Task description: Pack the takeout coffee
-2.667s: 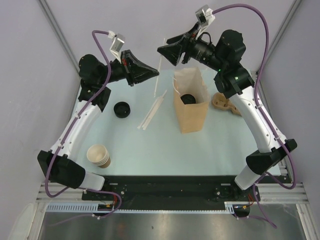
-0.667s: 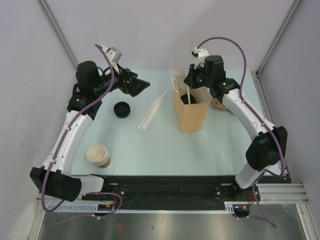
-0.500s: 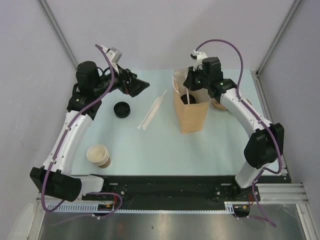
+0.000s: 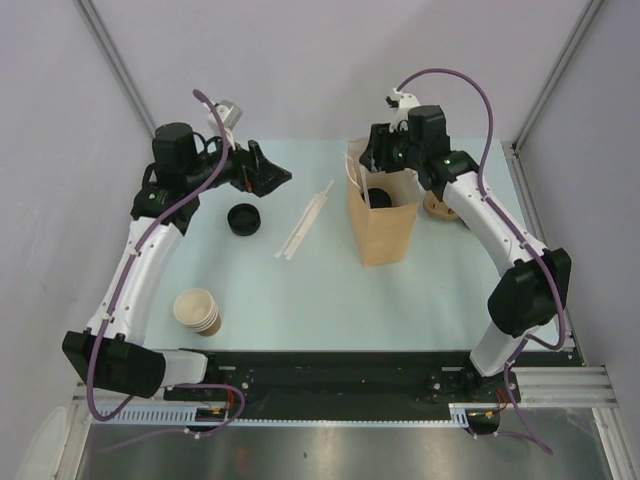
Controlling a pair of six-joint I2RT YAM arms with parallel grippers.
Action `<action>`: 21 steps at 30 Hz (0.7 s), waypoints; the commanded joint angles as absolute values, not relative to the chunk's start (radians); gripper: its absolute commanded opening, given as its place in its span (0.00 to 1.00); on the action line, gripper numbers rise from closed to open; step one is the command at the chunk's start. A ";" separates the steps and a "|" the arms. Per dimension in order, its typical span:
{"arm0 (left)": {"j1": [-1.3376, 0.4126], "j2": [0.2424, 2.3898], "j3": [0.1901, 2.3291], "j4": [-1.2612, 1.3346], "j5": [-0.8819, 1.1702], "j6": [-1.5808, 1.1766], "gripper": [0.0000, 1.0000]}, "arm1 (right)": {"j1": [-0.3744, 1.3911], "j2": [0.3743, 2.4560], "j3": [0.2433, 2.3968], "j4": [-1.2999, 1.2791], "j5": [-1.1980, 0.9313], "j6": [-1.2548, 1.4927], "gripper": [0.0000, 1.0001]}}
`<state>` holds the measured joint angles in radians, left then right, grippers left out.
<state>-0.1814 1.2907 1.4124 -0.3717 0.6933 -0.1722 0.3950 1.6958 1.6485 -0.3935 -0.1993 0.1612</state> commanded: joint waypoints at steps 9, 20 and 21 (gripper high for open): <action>-0.126 1.377 1.666 -0.704 0.686 -0.029 0.99 | 0.385 1.455 1.763 -0.351 -0.170 0.107 0.98; -0.126 1.388 1.669 -0.887 0.459 0.113 1.00 | 0.189 1.135 1.539 -0.543 -0.143 0.071 1.00; -0.127 1.384 1.648 -0.887 0.447 0.118 1.00 | 0.157 1.115 1.519 -0.560 -0.155 0.069 1.00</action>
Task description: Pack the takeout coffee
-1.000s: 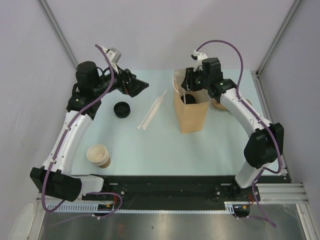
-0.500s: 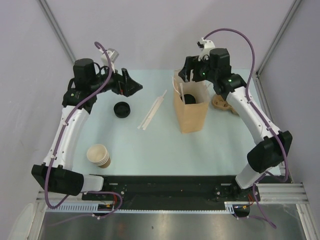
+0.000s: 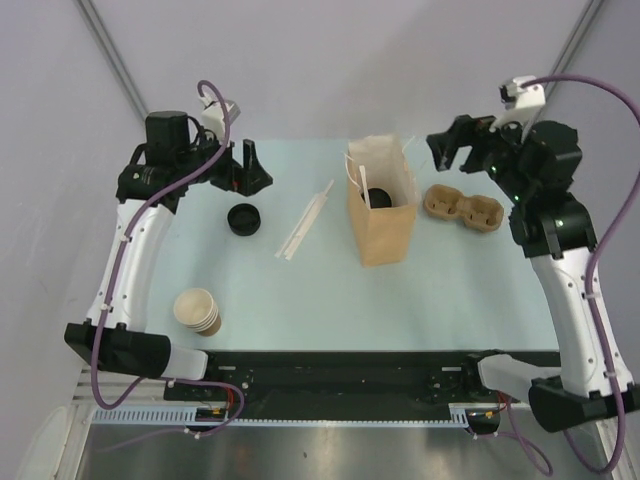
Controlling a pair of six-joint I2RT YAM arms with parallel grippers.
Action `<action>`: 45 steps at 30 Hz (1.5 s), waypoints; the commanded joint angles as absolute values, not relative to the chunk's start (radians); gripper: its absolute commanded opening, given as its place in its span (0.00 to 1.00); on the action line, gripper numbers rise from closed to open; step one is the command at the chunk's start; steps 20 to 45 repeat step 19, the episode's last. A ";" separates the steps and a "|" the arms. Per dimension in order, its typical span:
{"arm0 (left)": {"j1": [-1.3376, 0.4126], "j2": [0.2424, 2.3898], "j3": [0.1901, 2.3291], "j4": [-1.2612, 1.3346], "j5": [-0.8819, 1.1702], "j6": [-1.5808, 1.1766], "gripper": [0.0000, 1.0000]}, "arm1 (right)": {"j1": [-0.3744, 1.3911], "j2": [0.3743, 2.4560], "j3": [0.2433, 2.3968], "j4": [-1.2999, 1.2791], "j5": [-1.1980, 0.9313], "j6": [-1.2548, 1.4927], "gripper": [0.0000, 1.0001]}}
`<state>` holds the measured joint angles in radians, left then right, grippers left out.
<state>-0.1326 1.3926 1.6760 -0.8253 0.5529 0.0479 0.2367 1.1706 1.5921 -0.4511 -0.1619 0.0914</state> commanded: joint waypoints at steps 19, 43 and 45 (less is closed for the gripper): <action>-0.149 1.177 1.179 -0.816 0.298 0.176 1.00 | 0.061 0.850 1.115 -0.733 -0.189 0.024 1.00; -0.149 1.177 1.179 -0.816 0.298 0.176 1.00 | 0.061 0.850 1.115 -0.733 -0.189 0.024 1.00; -0.149 1.177 1.179 -0.816 0.298 0.176 1.00 | 0.061 0.850 1.115 -0.733 -0.189 0.024 1.00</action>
